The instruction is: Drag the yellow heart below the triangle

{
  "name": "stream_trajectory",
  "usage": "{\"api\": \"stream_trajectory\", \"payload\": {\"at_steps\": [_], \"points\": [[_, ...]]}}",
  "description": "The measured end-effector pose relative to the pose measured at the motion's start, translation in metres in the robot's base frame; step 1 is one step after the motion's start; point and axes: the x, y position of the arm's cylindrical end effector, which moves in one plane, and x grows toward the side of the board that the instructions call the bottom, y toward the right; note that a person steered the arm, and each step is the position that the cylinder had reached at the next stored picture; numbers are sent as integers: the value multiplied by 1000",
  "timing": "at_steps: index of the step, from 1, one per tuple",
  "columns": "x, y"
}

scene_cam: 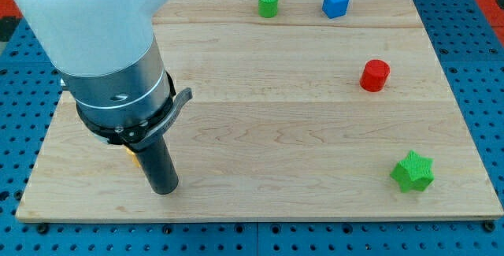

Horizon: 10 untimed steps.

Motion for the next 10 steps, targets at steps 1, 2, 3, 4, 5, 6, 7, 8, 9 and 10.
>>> {"api": "stream_trajectory", "payload": {"at_steps": [1,2,3,4,5,6,7,8,9,10], "points": [[0,6],[-1,31],[-8,41],[-15,41],[-15,40],[-27,41],[-57,40],[-57,-9],[-52,-55],[-63,-82]]}}
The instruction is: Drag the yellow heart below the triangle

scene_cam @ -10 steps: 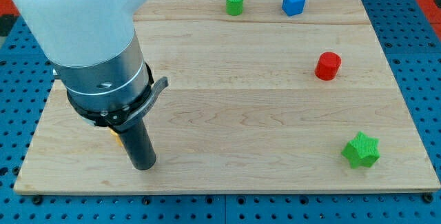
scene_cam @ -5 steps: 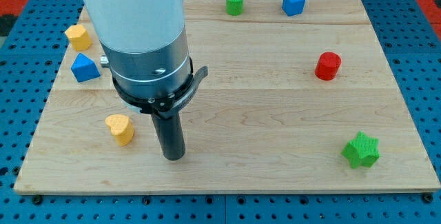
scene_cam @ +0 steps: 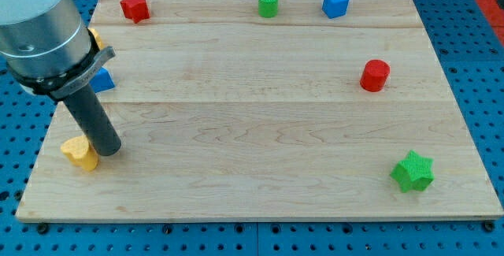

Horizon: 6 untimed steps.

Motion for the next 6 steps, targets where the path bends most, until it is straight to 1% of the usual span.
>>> {"api": "stream_trajectory", "payload": {"at_steps": [1,2,3,4,5,6], "points": [[-41,-15],[-65,-93],[-77,-109],[-131,-108],[-174,-96],[-181,-92]]}}
